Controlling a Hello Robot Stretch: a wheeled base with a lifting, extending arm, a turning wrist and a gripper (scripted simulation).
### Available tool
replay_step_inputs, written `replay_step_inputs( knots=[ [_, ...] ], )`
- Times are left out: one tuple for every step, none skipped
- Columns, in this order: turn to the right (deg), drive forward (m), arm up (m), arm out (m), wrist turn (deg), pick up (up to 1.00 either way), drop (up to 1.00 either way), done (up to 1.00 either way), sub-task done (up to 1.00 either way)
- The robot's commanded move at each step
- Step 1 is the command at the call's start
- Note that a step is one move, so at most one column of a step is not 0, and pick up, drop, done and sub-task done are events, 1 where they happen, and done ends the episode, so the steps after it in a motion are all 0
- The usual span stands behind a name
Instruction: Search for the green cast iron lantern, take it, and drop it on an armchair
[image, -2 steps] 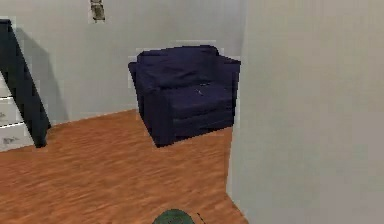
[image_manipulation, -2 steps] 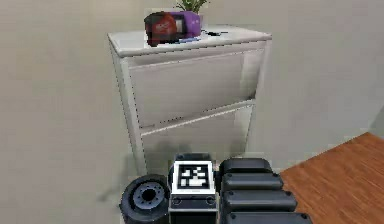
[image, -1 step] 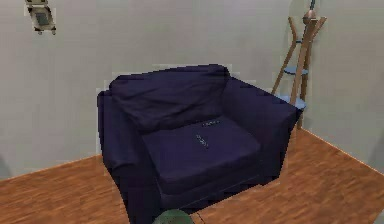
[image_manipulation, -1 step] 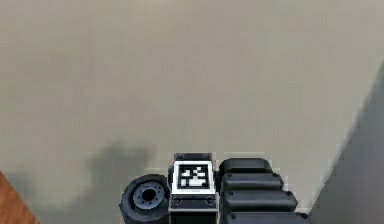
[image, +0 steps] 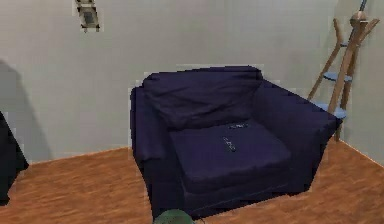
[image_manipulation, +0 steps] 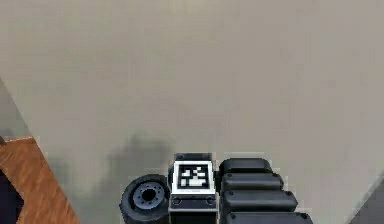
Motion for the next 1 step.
replay_step_inputs(
  knots=[
    [0.0, 0.25, 0.0, 0.0, 0.0, 0.0, 0.0, 0.0, 0.0]
  ],
)
